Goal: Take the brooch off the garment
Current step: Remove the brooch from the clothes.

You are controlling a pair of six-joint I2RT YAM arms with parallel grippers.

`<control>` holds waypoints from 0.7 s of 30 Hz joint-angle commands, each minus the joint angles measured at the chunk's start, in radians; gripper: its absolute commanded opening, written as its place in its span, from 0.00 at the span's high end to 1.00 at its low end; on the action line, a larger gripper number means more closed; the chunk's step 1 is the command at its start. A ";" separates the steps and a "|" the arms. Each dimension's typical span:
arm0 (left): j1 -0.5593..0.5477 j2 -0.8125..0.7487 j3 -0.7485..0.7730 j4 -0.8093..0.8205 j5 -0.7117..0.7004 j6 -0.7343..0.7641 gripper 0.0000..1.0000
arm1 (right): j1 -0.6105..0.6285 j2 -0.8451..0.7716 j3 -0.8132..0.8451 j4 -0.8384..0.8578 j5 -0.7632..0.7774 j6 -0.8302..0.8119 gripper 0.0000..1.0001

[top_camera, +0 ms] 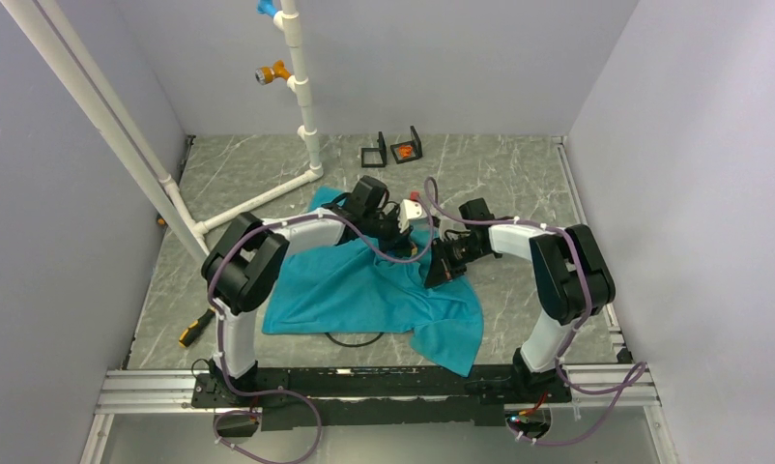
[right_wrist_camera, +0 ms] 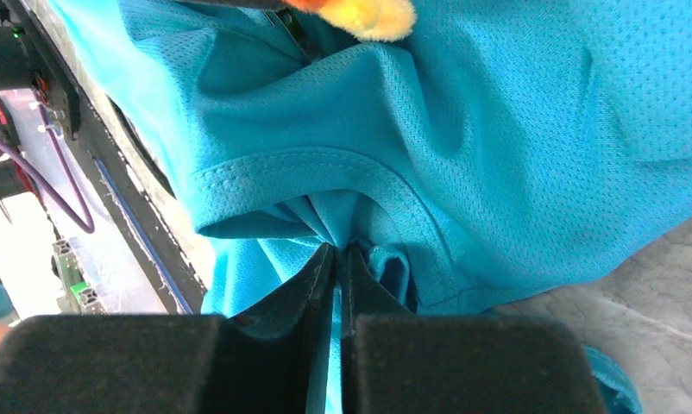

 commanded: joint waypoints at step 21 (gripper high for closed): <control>0.058 -0.361 -0.291 0.383 0.235 -0.439 1.00 | -0.005 -0.377 0.017 0.080 -0.022 -0.090 0.31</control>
